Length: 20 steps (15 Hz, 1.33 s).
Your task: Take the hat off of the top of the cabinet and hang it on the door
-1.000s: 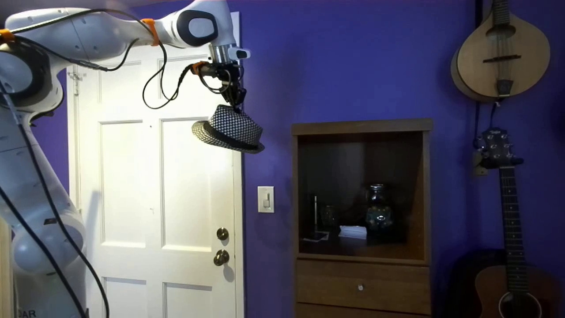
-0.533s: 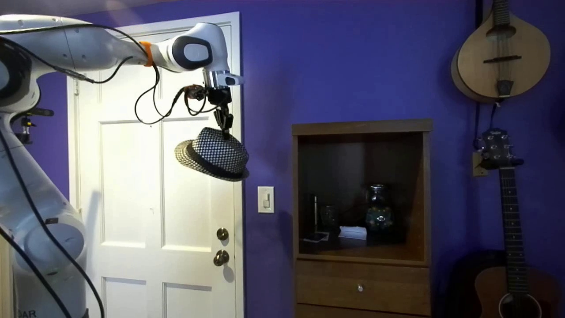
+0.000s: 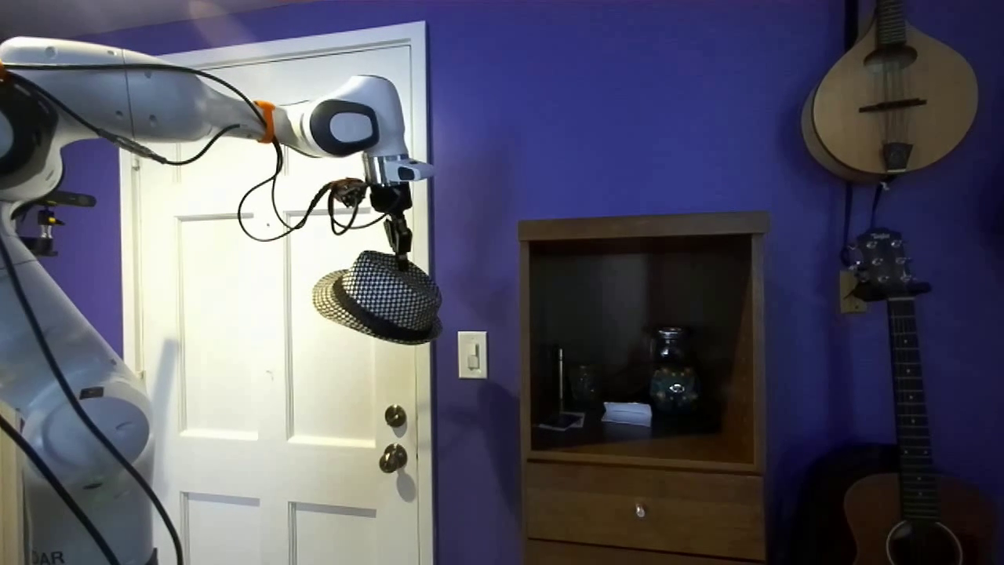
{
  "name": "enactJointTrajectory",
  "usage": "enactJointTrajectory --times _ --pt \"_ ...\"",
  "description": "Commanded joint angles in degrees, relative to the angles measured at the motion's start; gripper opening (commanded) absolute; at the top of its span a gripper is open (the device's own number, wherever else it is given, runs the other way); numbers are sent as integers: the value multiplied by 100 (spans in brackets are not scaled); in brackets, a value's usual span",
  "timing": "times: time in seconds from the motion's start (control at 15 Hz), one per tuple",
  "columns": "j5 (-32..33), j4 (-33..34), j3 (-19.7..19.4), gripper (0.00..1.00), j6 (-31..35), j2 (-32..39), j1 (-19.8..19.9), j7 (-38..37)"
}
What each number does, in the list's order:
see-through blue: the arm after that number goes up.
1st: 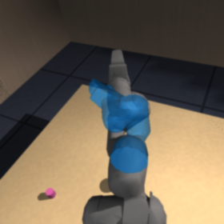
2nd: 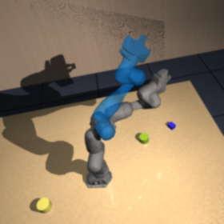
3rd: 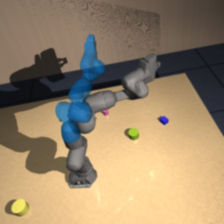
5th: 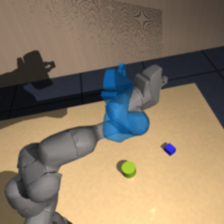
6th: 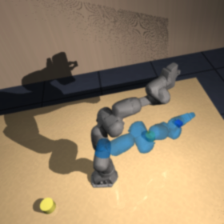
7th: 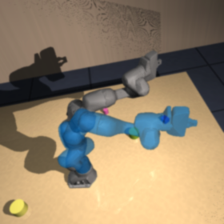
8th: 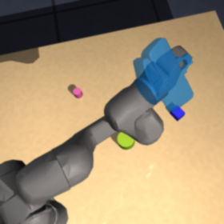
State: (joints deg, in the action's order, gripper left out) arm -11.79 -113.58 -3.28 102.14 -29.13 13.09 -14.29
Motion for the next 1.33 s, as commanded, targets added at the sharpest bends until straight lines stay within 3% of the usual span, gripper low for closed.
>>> enactJointTrajectory --times 0.0,0.13,0.33,0.73,1.07,1.27 --pt "62 15 -98 4 -6 -12 -137 -51" --pt "62 3 -97 4 -6 -37 -136 -54" --pt "-117 -287 62 1 -70 -112 -143 -642" --pt "-273 -1291 678 1 214 -366 -116 -2705" --pt "-459 -1933 1112 1 1058 -361 -243 -4432" --pt "-816 -2339 1093 1 1726 -395 -501 -5015"
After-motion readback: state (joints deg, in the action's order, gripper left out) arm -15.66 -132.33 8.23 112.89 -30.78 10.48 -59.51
